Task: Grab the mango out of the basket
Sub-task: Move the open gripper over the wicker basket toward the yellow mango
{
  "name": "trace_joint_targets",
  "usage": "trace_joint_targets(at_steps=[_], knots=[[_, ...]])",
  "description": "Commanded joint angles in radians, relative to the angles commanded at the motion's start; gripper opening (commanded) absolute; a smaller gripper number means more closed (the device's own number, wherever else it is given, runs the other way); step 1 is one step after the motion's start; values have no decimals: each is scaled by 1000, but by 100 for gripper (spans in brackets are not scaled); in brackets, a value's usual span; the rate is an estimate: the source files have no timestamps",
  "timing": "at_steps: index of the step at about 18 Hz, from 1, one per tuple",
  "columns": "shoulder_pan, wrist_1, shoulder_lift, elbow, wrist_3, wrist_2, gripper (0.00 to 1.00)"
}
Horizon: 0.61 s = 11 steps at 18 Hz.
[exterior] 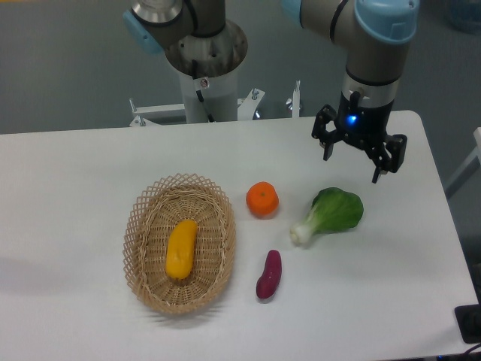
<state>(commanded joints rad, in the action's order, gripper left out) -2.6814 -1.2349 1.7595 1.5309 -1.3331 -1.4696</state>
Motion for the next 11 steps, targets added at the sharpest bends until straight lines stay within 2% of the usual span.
trace_joint_targets(at_steps=[5, 9, 11], knots=[[8, 8, -20, 38, 15, 11, 100], [15, 15, -52, 78, 95, 51, 100], [32, 40, -64, 98, 133, 60, 100]])
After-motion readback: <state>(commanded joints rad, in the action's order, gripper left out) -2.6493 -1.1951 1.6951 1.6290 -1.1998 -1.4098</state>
